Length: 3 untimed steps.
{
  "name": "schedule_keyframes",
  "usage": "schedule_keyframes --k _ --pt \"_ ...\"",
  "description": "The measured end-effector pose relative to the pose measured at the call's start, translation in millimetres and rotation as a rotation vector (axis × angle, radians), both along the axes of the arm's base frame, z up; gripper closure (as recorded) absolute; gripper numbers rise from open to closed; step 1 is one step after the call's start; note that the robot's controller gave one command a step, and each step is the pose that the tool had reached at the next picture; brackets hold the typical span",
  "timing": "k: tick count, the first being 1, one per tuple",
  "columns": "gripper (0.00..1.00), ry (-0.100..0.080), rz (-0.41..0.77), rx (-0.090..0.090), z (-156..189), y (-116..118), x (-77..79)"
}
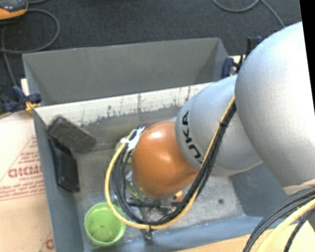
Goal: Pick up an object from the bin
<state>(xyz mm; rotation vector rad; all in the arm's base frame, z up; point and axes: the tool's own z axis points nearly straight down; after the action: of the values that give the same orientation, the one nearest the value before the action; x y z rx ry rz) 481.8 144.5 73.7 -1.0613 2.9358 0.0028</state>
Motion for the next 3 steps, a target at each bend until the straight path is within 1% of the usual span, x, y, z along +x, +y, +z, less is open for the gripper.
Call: schedule_keyframes --k 1,2,3 --pt "1.0 0.013 -0.001 -0.006 -1 -2 -3.3" --pt "1.0 0.013 -0.002 -0.006 -1 -2 -3.3" --pt "1.0 0.013 0.439 -0.009 41 57 7.0"
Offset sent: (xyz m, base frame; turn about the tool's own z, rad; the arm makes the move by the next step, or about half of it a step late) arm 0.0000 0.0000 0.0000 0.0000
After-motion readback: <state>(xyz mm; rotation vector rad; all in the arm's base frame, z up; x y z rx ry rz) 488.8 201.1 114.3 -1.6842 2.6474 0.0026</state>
